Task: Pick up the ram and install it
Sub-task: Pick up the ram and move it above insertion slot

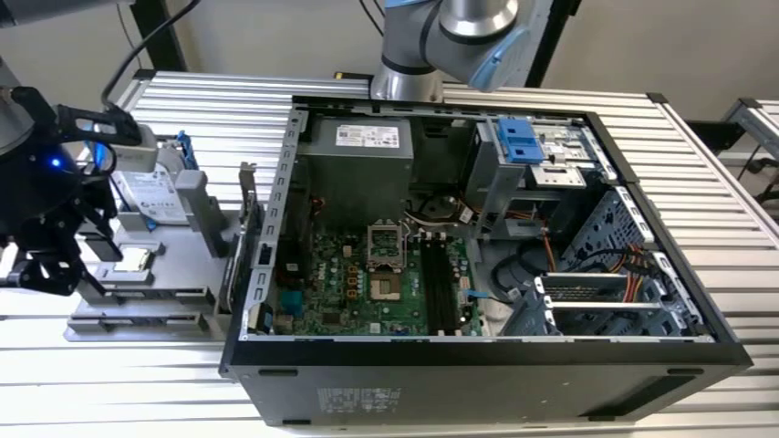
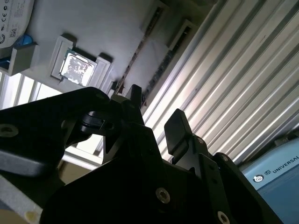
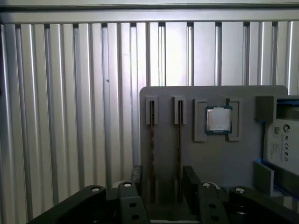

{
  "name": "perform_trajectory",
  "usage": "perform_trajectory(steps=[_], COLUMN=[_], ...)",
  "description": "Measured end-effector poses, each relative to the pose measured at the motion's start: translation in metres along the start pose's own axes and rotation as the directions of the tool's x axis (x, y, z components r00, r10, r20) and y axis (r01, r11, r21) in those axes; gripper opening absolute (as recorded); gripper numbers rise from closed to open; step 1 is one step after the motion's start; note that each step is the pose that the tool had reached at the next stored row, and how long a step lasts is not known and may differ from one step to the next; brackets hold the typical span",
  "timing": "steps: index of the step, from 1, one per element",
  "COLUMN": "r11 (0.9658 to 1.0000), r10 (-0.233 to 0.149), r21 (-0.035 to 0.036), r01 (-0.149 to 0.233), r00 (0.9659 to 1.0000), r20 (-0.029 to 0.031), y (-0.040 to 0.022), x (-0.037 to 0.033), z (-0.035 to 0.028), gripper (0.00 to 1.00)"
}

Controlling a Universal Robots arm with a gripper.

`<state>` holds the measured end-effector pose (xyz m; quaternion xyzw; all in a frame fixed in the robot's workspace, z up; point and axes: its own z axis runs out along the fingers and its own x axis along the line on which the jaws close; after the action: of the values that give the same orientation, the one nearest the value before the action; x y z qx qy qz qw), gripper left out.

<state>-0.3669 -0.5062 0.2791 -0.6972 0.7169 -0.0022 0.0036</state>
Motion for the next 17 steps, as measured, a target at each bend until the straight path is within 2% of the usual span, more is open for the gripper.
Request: perform_trajectory(steps=[17], r11=[1.0], r10=[0.0], r21=[-0.0001], r01=[0.0], r00=[1.0], r20=[-0.0001], y=[0.0001], x=[0.0016], z=[0.0129], gripper=[1.0])
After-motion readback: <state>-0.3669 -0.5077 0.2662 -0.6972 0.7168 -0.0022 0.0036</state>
